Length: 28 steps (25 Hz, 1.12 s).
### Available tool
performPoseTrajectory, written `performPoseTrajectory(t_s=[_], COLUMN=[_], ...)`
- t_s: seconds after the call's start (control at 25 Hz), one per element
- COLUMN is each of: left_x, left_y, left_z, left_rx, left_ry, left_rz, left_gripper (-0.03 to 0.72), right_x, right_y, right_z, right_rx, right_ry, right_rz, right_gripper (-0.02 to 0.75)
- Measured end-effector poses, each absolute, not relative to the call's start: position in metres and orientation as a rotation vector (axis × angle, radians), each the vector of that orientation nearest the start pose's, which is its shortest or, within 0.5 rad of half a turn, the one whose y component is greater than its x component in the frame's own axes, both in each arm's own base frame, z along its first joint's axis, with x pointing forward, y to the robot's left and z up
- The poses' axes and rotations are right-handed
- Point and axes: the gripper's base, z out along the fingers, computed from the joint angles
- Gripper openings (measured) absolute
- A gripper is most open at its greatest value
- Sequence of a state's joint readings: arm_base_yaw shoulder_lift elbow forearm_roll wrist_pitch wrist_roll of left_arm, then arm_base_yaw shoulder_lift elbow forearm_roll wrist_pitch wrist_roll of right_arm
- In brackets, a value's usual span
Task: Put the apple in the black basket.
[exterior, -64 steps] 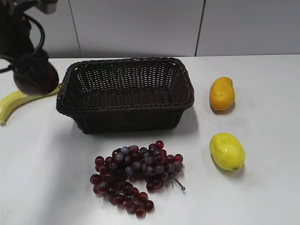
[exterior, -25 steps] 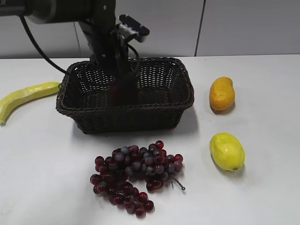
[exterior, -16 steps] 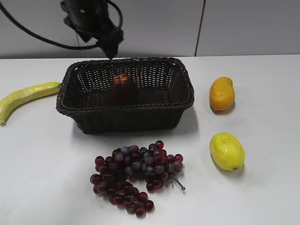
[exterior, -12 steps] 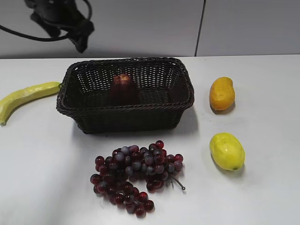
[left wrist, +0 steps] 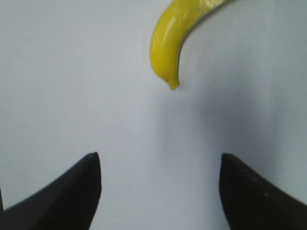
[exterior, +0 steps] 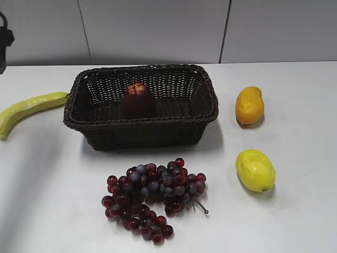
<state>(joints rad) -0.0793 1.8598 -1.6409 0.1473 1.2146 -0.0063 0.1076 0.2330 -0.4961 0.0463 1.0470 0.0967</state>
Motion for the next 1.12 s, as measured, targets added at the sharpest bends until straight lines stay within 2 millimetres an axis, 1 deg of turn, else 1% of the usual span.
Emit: performPoseTrajectory(t_s=[0.2, 0.24, 0.4, 0.76, 0.92, 1.12], left_x=[0.338, 0.328, 0.287, 0.205, 0.168, 0.123], left_y=[-0.003, -0.002, -0.001, 0.002, 0.003, -0.001], left_z=[0.280, 0.277, 0.273, 0.277, 0.272, 0.264], left_rx=[0.098, 0.095, 0.094, 0.092, 0.086, 0.053], left_ry=[2.979, 2.996, 3.017, 2.928, 2.887, 2.789], left_rz=[0.186, 0.186, 0.178, 0.165, 0.152, 0.053], left_gripper=[0.567, 0.567, 0.567, 0.567, 0.567, 0.567], right_x=[0.031, 0.031, 0.031, 0.031, 0.031, 0.031], right_y=[0.007, 0.007, 0.007, 0.007, 0.007, 0.007], right_z=[0.274, 0.274, 0.274, 0.274, 0.274, 0.274], right_rx=[-0.007, -0.007, -0.007, -0.007, -0.007, -0.007], right_ry=[2.272, 2.272, 2.272, 2.272, 2.272, 2.272], right_rz=[0.166, 0.166, 0.166, 0.166, 0.166, 0.166], right_gripper=[0.571, 0.571, 0.571, 0.571, 0.571, 0.571])
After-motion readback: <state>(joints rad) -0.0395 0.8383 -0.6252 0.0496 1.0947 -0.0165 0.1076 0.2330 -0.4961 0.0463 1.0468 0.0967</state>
